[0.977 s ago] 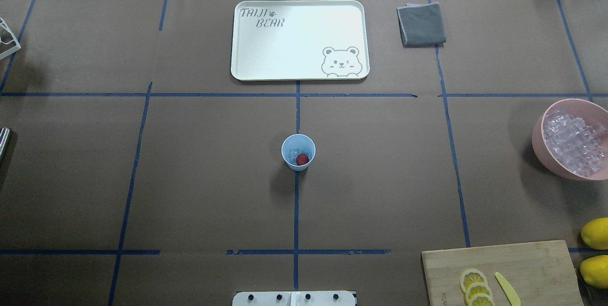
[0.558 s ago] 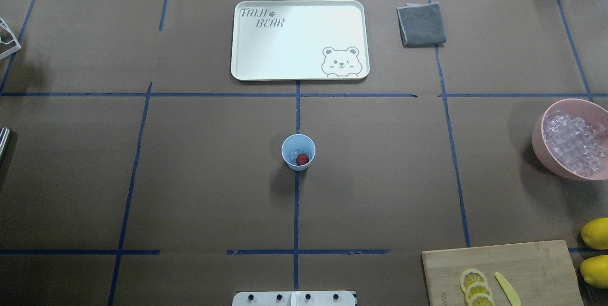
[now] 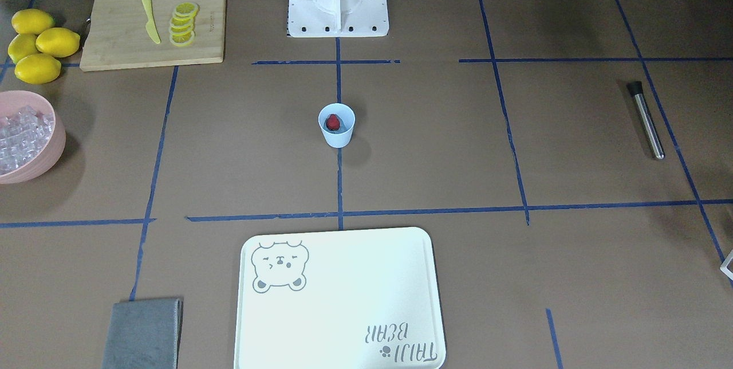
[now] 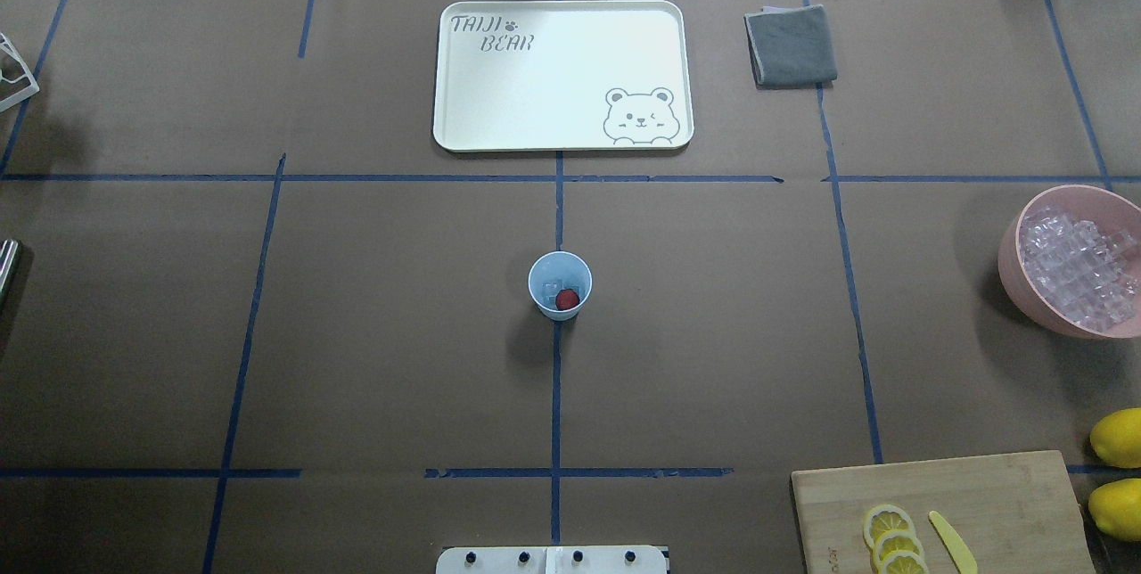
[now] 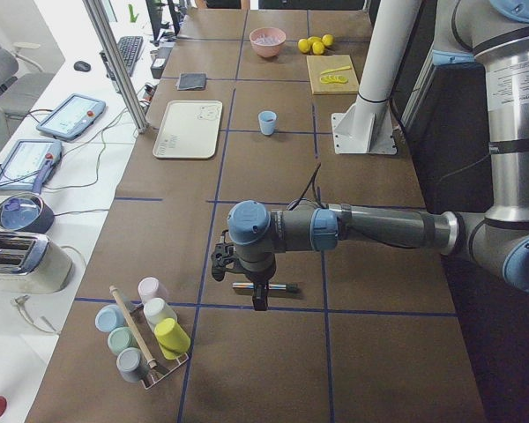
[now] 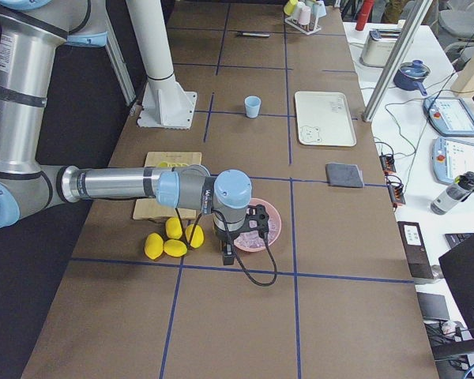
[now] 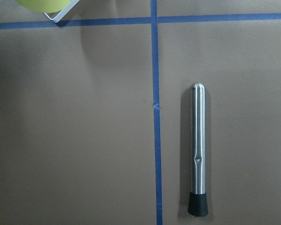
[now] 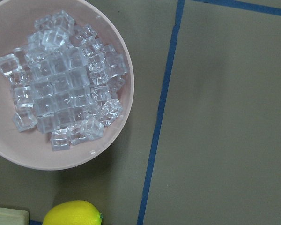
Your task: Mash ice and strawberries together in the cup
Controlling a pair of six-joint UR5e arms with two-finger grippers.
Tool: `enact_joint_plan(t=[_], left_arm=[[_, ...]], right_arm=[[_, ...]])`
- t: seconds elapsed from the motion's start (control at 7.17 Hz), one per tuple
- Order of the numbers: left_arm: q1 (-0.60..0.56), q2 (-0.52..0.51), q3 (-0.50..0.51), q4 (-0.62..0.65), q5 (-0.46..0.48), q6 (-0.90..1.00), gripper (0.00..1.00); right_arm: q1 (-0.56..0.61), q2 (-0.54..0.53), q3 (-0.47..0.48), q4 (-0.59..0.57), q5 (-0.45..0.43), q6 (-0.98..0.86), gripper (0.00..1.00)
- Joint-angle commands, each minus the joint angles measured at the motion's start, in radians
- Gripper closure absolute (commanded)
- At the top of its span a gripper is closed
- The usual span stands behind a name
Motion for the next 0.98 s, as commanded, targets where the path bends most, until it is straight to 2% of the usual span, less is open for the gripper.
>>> enact_joint_plan(t=[0.0,0.56,0.84], left_arm=[[-0.006,0.002,0.009,-0.002,0.007,0.004,0.00],[-0.012,0.002,0.018,0.000,0.003,0.000,0.00],[-0.012,0.002,0.015,0.000,0.003,-0.005,0.00]], right_arm=[[0.000,0.001,0.000,0.000,-0.002,-0.001,0.00],[0.000,0.004,0.009,0.002,-0.002,-0.004,0.00],[0.002,0.007,0.020,0.002,-0.044,-0.007,0.00]])
